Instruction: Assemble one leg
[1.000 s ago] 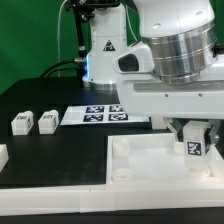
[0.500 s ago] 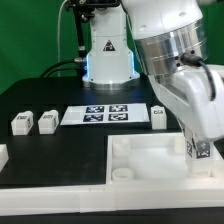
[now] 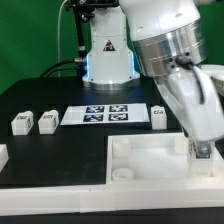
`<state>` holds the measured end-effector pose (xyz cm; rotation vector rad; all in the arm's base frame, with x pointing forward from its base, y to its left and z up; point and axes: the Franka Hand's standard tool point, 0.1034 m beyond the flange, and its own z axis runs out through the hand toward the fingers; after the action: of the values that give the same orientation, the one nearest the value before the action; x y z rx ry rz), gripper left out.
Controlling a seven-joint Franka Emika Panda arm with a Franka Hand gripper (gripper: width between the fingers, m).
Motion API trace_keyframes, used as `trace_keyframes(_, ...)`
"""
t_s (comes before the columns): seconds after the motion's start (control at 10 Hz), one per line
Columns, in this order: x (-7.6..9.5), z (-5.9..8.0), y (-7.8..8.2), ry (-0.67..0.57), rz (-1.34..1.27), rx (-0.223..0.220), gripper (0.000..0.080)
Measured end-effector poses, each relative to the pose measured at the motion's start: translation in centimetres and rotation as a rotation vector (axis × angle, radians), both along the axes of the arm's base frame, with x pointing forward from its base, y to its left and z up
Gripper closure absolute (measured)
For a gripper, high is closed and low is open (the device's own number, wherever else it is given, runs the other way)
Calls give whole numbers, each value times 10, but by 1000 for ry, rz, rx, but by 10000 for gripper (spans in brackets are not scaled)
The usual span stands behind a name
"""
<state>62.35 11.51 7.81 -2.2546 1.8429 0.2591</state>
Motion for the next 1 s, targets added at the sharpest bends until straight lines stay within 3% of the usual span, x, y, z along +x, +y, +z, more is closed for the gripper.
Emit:
trace_keyframes(0.1,2,5,4,-14,128,-1,174)
trace_keyframes(0.4,5,7,2,-130,530,-7,151)
trace_keyframes(0.5,5,6,1,-161,675,-21,151)
trace_keyframes(0.6,3,4,-2,-182,891,-75,150)
trace_keyframes(0.7,5,3,-2,-195,1021,-100,150)
trace_keyframes(0.9,9,1,-5,-261,1302,-113,150)
trace_keyframes(1.0,9,1,-4,-255,1259,-114,150)
